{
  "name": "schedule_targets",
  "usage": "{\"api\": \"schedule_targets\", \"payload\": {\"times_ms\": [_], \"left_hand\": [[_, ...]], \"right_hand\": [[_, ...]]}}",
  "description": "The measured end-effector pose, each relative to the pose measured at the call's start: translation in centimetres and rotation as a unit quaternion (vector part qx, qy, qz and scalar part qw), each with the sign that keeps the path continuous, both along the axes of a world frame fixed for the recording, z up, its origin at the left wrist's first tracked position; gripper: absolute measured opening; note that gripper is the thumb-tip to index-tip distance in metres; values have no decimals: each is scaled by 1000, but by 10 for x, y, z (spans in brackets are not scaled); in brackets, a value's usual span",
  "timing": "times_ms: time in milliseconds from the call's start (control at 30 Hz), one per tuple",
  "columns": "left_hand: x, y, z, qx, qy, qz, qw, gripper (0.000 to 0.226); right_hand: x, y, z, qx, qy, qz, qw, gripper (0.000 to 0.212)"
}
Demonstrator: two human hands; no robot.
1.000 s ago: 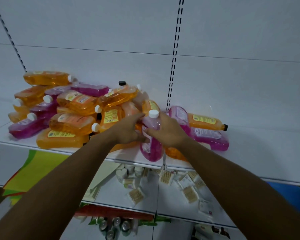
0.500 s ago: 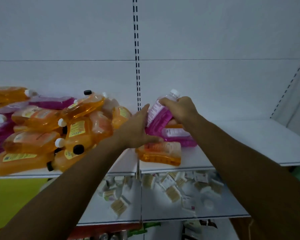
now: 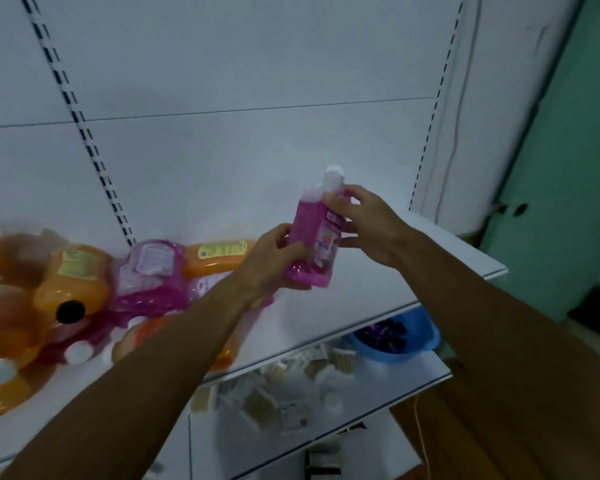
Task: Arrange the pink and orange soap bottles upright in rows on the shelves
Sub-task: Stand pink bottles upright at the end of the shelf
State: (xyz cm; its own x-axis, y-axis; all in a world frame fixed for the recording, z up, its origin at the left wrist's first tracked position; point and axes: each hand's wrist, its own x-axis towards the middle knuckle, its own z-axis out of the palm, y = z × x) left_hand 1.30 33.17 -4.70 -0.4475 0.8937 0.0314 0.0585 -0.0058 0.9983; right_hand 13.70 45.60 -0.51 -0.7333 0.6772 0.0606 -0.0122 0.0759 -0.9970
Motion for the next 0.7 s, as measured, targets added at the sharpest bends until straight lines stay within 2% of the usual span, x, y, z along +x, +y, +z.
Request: {"api": "schedule_targets", "payload": {"times_ms": [67, 167, 267, 433, 567, 700], "left_hand": [[9, 38, -5, -6, 4, -12, 1000, 44], [24, 100, -13, -11, 53, -21, 998, 43], [38, 158, -17, -21, 114, -33, 993, 42], [45, 239, -33, -5, 196, -41, 980, 49], [35, 294, -49, -26, 203, -41, 978, 52], [20, 342, -58, -30, 156, -42, 986, 57]], "right_hand": [[14, 31, -4, 16, 16, -29, 999, 43], [31, 82, -9, 52, 35, -69, 996, 49], [44, 133, -15, 148, 4, -108, 983, 64], [52, 208, -36, 238, -51, -169, 955, 73], [43, 253, -49, 257, -68, -185, 946, 75], [29, 294, -56, 260, -68, -201, 942, 73]]}}
